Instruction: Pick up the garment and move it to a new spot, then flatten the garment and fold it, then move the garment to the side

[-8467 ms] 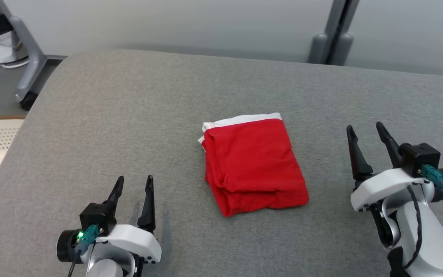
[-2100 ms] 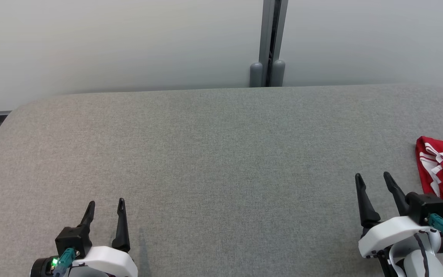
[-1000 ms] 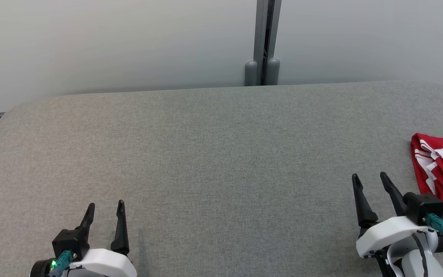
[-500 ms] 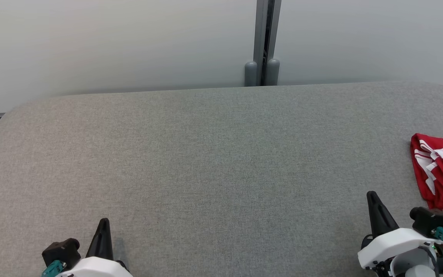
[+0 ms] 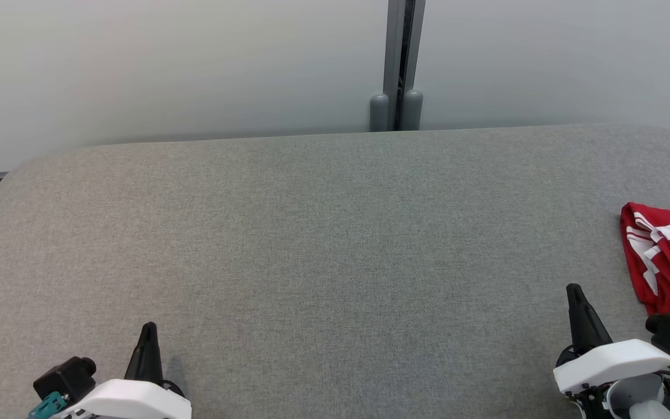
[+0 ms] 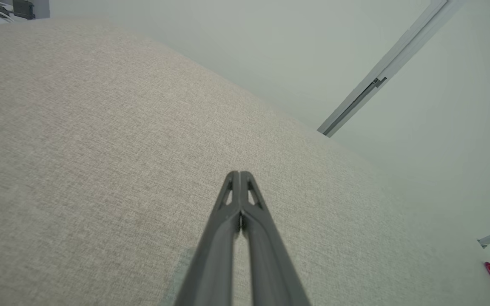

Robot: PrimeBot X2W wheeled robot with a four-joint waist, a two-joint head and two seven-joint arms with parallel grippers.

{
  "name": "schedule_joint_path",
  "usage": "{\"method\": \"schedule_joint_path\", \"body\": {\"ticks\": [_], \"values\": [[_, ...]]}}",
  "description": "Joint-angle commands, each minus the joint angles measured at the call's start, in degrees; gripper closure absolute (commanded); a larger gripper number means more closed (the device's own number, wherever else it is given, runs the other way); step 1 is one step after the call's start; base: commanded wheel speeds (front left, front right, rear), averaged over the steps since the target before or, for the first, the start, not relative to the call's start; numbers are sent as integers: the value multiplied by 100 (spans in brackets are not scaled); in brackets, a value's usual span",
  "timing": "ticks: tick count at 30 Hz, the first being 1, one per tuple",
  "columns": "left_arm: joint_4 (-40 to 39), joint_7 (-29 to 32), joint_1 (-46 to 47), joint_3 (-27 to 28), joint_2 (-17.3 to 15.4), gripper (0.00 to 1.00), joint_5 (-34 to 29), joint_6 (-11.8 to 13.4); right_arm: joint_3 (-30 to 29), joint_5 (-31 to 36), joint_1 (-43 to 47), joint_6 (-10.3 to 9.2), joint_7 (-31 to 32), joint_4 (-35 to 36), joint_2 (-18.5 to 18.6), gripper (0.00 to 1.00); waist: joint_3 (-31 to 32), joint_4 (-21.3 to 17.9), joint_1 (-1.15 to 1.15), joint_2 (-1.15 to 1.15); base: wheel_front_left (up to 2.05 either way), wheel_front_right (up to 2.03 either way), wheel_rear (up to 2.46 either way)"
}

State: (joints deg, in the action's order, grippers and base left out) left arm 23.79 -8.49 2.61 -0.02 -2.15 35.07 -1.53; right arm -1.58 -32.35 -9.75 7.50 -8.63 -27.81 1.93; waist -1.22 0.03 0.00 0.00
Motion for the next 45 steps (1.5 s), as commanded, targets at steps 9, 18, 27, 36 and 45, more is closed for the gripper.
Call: {"method": "schedule_joint_path", "body": {"ticks": [9,18,27,36,45], "values": [[-243,236,204,131,-44,100,932,-119,-96,-981,6,0,239,319,61,100,10,0,0,0,0,0,0],[-338,393,232,199,-50,100,1532,-182,-146,-1610,50,0,400,457,69,100,19,0,0,0,0,0,0],[-438,558,261,270,-56,100,2157,-248,-201,-2260,97,0,574,599,76,100,28,-1,0,0,0,0,0],[-526,712,283,333,-62,100,2725,-310,-252,-2856,138,0,721,726,82,100,37,-1,0,0,0,0,0],[-609,848,311,391,-66,100,3245,-358,-294,-3406,173,0,867,849,90,100,46,-1,0,0,0,0,0]]}}
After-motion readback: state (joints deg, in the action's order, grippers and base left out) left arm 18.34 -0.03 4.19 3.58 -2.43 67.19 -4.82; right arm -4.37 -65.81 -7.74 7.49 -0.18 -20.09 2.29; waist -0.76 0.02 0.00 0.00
